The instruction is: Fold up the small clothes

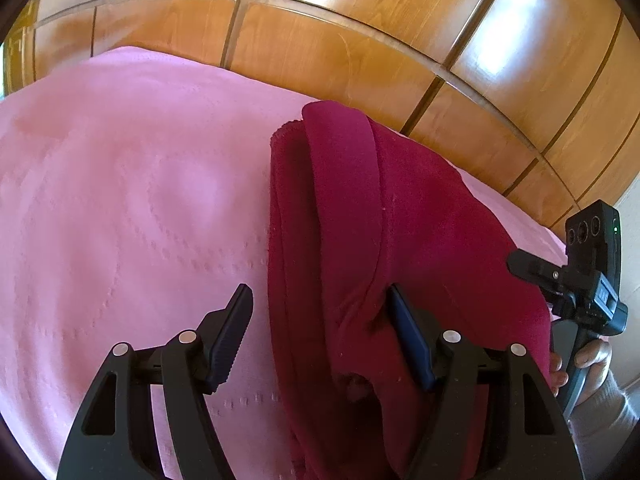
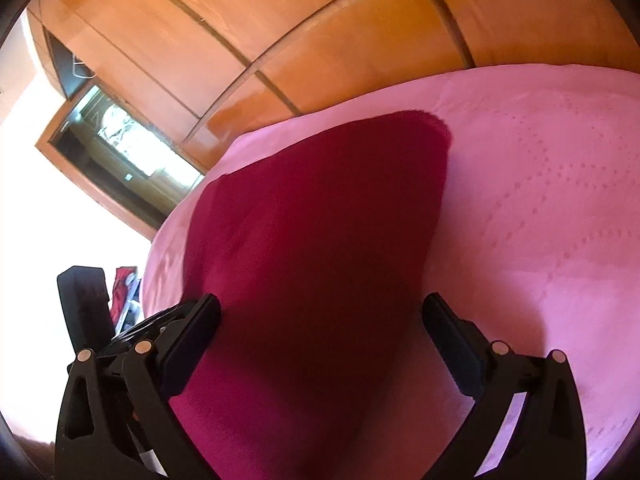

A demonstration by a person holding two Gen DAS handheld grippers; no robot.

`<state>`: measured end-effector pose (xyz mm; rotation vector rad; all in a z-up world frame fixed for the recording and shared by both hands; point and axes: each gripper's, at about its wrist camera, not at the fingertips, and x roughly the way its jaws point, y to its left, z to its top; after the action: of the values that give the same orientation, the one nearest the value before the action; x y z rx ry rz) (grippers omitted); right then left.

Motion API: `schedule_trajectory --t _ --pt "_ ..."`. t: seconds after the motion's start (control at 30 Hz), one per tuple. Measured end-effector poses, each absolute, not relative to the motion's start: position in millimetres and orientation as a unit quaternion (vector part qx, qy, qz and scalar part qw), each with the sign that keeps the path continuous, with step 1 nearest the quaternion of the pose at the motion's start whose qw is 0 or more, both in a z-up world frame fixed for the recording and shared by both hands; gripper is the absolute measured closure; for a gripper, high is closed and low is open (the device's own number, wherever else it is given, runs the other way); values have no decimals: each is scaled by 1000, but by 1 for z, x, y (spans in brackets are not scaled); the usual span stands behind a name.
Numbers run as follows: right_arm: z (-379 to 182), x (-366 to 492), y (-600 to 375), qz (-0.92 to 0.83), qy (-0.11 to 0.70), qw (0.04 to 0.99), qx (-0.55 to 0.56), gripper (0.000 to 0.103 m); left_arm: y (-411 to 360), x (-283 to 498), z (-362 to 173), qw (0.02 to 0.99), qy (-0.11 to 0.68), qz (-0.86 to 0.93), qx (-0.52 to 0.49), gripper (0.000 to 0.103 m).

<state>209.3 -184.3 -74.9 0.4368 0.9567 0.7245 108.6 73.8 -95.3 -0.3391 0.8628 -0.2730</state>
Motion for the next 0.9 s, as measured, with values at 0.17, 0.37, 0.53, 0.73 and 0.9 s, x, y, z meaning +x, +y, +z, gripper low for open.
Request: schedule_trajectory --t 0.17,0.37,0.53,0.73,0.9 --pt "-79 209 -173 353 455 792 203 8 82 109 -103 874 415 -153 -204 35" --pt "-80 209 -161 364 458 783 213 41 96 107 -128 825 402 -222 -330 56" --pt "-58 197 -154 378 443 788 199 54 101 88 -125 815 378 -250 -362 67" --pt "-14 182 -126 436 404 784 177 57 111 46 -96 827 340 -264 -360 67" --pt "20 190 -69 500 374 766 151 57 150 22 -64 852 288 -236 -368 67"
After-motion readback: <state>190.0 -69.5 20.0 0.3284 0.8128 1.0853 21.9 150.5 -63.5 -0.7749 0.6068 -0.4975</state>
